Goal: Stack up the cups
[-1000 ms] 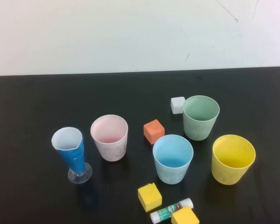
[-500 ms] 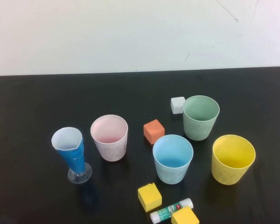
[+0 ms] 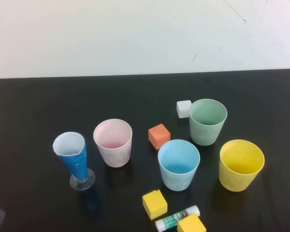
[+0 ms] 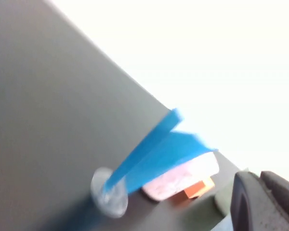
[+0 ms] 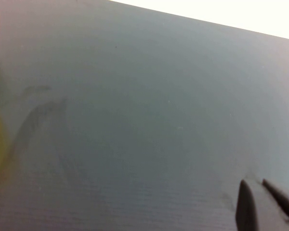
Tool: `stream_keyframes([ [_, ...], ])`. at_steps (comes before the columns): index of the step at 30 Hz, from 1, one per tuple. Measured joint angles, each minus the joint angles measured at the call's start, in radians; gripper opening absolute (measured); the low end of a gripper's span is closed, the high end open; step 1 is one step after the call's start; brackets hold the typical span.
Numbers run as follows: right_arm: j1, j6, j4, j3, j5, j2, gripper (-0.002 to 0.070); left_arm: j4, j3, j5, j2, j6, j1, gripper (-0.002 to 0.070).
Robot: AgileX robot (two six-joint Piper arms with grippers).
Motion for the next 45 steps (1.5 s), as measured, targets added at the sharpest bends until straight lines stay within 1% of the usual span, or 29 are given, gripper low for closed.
stream_keyframes([
  [2,0.000,0.000,0.000,0.000,0.000,0.000,-0.0003,0.062,-0.107,0.058,0.039,0.101,0.000,-0.0002],
  [4,0.000,0.000,0.000,0.000,0.000,0.000,-0.0003,0.163,-0.231,0.132,0.118,0.161,0.000,-0.0002],
  [6,0.000,0.000,0.000,0.000,0.000,0.000,-0.0003,0.268,-0.363,0.213,0.217,0.184,0.000,-0.0002],
  [9,0.000,0.000,0.000,0.000,0.000,0.000,-0.0003,0.388,-0.556,0.333,0.366,0.207,0.000,-0.0002],
  [12,0.000,0.000,0.000,0.000,0.000,0.000,-0.0003,0.455,-0.743,0.435,0.519,0.240,0.000,-0.0002],
  [17,0.000,0.000,0.006,0.000,-0.013,0.000,-0.0003,0.476,-1.011,0.569,0.734,0.288,0.000,-0.0002],
  [20,0.000,0.000,0.017,0.002,-0.029,0.000,-0.0003,0.488,-1.156,0.657,0.866,0.294,-0.021,-0.0002],
  [27,0.000,0.000,0.018,0.002,-0.040,0.000,-0.0003,0.516,-1.383,0.815,1.143,0.327,-0.148,-0.0002],
  [36,0.000,0.000,0.025,0.002,-0.043,0.000,-0.0003,0.556,-1.541,0.866,1.416,0.332,-0.308,0.0003],
  [38,0.000,0.000,0.025,0.002,-0.043,0.000,-0.0003,0.561,-1.564,0.884,1.465,0.327,-0.332,0.0032],
  [40,0.000,0.000,0.025,0.002,-0.043,0.000,-0.0003,0.566,-1.595,0.902,1.521,0.314,-0.344,0.0089],
  [42,0.000,0.000,0.025,0.002,-0.043,0.000,-0.0003,0.570,-1.628,0.927,1.572,0.302,-0.346,0.0186],
  [45,0.000,0.000,0.025,0.002,-0.043,0.000,-0.0003,0.594,-1.668,0.937,1.657,0.268,-0.352,0.0356],
])
